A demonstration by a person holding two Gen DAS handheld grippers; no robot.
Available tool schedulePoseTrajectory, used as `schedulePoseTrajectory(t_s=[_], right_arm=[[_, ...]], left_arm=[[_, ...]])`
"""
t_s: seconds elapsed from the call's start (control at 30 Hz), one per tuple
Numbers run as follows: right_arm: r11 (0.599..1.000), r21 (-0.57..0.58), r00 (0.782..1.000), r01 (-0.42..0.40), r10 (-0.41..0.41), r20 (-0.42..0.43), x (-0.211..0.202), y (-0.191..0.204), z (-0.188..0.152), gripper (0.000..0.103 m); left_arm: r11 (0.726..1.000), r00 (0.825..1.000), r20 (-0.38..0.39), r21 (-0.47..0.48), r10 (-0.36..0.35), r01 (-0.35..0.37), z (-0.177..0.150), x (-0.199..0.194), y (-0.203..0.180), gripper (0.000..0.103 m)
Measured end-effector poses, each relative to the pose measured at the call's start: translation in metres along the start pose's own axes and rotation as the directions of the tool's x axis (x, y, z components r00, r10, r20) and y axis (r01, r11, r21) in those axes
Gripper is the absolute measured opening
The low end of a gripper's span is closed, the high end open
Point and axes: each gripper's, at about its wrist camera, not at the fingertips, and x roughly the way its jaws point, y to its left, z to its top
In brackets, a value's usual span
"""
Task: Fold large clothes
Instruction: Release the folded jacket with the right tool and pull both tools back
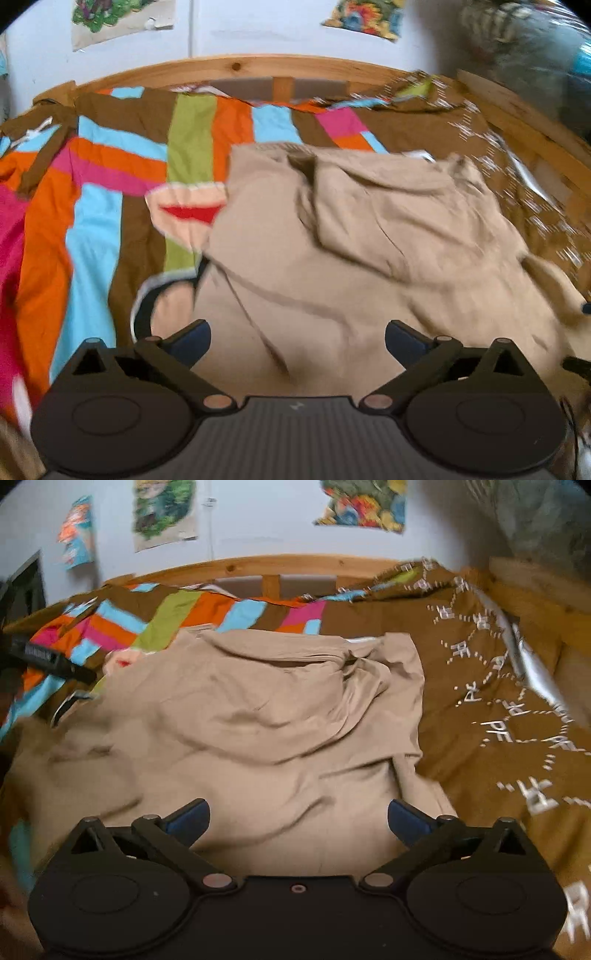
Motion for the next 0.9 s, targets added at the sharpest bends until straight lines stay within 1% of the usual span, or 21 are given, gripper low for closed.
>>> schedulePoseTrajectory(t_s=[0.07, 0.13, 0.17, 0.27, 0.33, 0.4, 0.5, 0.57, 0.63, 0.77, 0.87, 0.9], right_arm=[[0.997, -0.073, 1.0, 0.025, -0.026, -0.017, -0.017, 0.017, -0.014, 0.102], [0.993, -0.114, 0.998, 0.038, -0.044, -0.05, -0.026, 0.031, -0.025, 0.102], [0.991, -0.127, 0.997, 0.035, -0.043, -0.061, -0.03, 0.039, -0.03, 0.102], [0.987, -0.159, 0.995, -0.024, 0.008, -0.099, -0.035, 0.057, -0.04, 0.102], [0.98, -0.191, 0.99, -0.052, 0.026, -0.139, -0.034, 0.068, -0.046, 0.102], [0.97, -0.23, 0.984, -0.073, 0.033, -0.175, -0.032, 0.079, -0.052, 0.102], [0.958, -0.283, 0.979, -0.047, -0.012, -0.202, -0.023, 0.096, -0.062, 0.102], [0.956, -0.293, 0.984, -0.002, -0.051, -0.173, -0.018, 0.102, -0.064, 0.102], [0.962, -0.272, 0.985, 0.031, -0.076, -0.157, -0.015, 0.102, -0.061, 0.102], [0.967, -0.249, 0.984, 0.054, -0.094, -0.151, -0.017, 0.092, -0.057, 0.102], [0.961, -0.248, 0.98, 0.121, -0.156, -0.124, -0.018, 0.083, -0.059, 0.102], [0.964, -0.23, 0.98, 0.13, -0.16, -0.115, -0.018, 0.079, -0.058, 0.102]], left_arm=[[0.999, 1.0, -0.014, 0.021, -0.027, 0.027, -0.021, -0.012, -0.006, 0.102], [0.997, 0.999, -0.032, 0.067, -0.029, 0.031, -0.03, -0.015, -0.021, 0.102], [0.994, 0.999, -0.025, 0.105, -0.039, 0.041, -0.032, -0.018, -0.029, 0.102], [0.976, 0.999, -0.007, 0.213, -0.045, 0.046, -0.037, -0.024, -0.053, 0.102], [0.968, 0.999, -0.007, 0.246, -0.052, 0.052, -0.044, -0.027, -0.065, 0.102], [0.964, 0.997, -0.02, 0.257, -0.069, 0.072, -0.05, -0.027, -0.071, 0.102], [0.955, 0.994, -0.064, 0.278, -0.084, 0.099, -0.061, -0.024, -0.08, 0.102], [0.947, 0.993, -0.082, 0.302, -0.087, 0.108, -0.067, -0.022, -0.086, 0.102], [0.935, 0.992, -0.087, 0.334, -0.092, 0.116, -0.072, -0.022, -0.092, 0.102], [0.908, 0.992, -0.078, 0.401, -0.098, 0.122, -0.079, -0.022, -0.1, 0.102], [0.9, 0.99, -0.084, 0.413, -0.113, 0.138, -0.081, -0.022, -0.102, 0.102], [0.899, 0.989, -0.085, 0.413, -0.121, 0.145, -0.081, -0.023, -0.101, 0.102]])
